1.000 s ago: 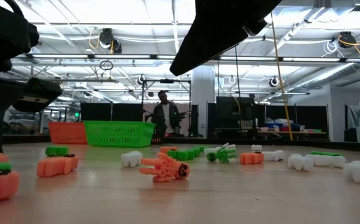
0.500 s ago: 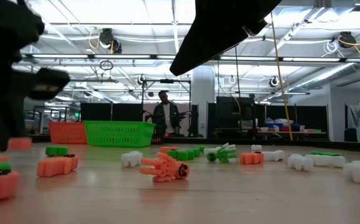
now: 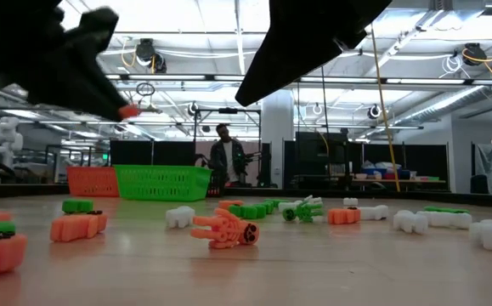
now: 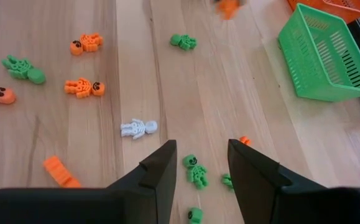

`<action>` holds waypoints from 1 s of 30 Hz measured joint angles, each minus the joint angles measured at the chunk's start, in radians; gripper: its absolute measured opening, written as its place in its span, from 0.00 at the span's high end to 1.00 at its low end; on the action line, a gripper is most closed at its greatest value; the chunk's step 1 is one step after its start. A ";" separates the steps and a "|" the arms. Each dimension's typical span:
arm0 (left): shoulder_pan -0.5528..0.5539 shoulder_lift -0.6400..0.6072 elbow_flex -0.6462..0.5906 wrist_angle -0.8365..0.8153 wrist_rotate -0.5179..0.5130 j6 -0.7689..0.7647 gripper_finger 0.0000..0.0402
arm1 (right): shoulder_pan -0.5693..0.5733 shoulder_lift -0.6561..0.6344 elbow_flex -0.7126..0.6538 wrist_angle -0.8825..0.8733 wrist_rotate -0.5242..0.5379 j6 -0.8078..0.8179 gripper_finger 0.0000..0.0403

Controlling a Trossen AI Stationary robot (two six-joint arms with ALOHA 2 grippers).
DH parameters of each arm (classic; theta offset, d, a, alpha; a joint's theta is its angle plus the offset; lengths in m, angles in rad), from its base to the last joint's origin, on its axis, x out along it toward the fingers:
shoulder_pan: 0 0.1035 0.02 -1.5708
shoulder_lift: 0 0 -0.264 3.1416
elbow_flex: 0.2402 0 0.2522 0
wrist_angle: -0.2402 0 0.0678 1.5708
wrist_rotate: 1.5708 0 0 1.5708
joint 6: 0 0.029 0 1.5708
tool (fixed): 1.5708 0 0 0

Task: Sort Halloween decoration
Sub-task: Put the orange skeleton toy into the black bin

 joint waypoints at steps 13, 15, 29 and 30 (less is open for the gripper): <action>0.006 -0.001 0.021 0.001 -0.341 0.261 0.96 | 0.000 0.000 0.000 -0.006 0.000 0.001 0.68; 0.010 -0.001 0.021 0.001 -0.340 0.255 0.96 | 0.000 0.000 0.000 -0.006 0.000 0.002 0.68; 0.010 -0.001 0.021 0.002 -0.337 0.224 0.96 | 0.000 0.000 0.000 -0.007 0.000 0.002 0.68; 0.010 -0.001 0.021 0.002 -0.337 0.224 0.96 | 0.000 0.000 0.000 -0.007 0.000 0.002 0.68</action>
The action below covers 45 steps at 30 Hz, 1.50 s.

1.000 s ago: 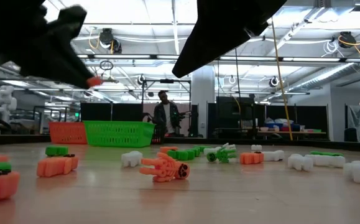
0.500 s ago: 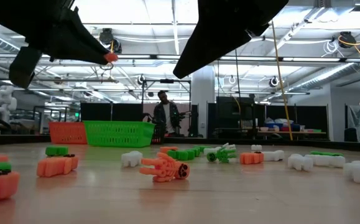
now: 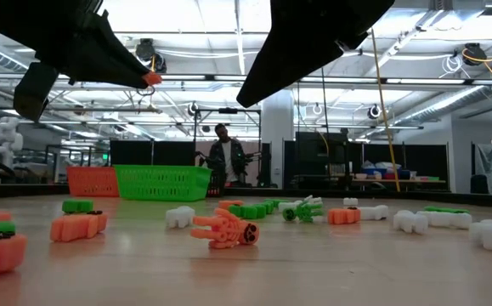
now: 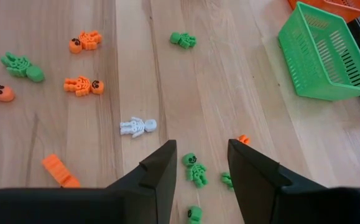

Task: Sort Halloween decoration
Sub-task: Put the orange skeleton toy into the black bin

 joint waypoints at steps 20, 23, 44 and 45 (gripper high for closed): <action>0.000 0.000 0.000 0.000 0.002 -0.053 0.96 | 0.000 0.000 0.000 0.000 0.000 0.000 0.68; 0.000 0.000 0.000 0.000 0.002 -0.081 0.96 | 0.000 0.000 0.000 0.000 0.000 0.000 0.68; 0.164 -0.144 0.048 0.089 0.164 0.128 0.96 | 0.000 0.000 0.000 -0.002 0.000 -0.001 0.68; 0.195 -0.169 0.050 0.092 0.205 0.158 0.96 | 0.002 0.000 0.000 -0.001 0.000 0.001 0.68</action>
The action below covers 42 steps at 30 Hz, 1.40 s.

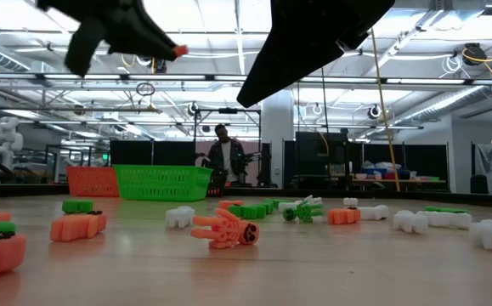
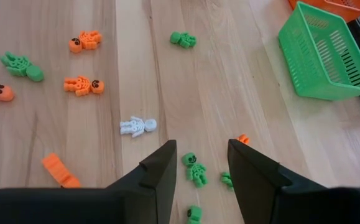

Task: Sort Halloween decoration
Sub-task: Put the orange skeleton toy into the black bin

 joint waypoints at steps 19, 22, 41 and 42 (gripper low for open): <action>0.910 -0.135 0.000 0.069 0.682 0.081 0.96 | 0.003 0.000 0.000 0.057 0.003 0.025 0.68; 1.004 -0.089 0.000 0.087 0.775 0.055 0.96 | 0.004 0.000 0.000 0.054 0.003 0.025 0.68; 1.193 0.310 0.000 0.297 0.785 -0.215 0.96 | 0.004 0.000 0.000 0.030 0.004 0.020 0.68; 1.193 0.317 0.000 0.295 0.782 -0.233 0.96 | 0.004 0.000 0.000 0.030 0.004 0.020 0.68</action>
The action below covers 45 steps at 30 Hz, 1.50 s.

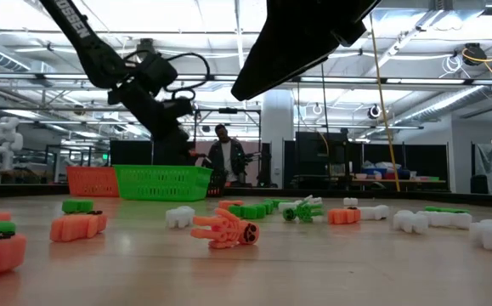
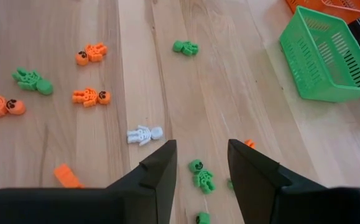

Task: Sort Halloween decoration
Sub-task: Put the orange skeleton toy into the black bin, then put the white skeleton toy into the green bin

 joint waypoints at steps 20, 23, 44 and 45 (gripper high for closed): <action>-0.025 -0.017 0.000 -0.037 0.033 -0.190 0.59 | 0.001 0.000 0.000 -0.018 0.000 0.000 0.68; -0.062 -0.063 0.000 -0.094 0.038 -0.227 0.59 | 0.005 0.000 0.000 -0.053 0.001 0.012 0.68; -0.743 -0.606 -0.140 -0.442 -0.014 -0.596 0.59 | 0.036 -0.129 0.093 -0.303 -0.173 0.044 0.68; -0.769 -0.608 -0.150 -0.429 -0.048 -0.607 0.59 | 0.028 -0.135 0.095 -0.336 -0.185 0.055 0.68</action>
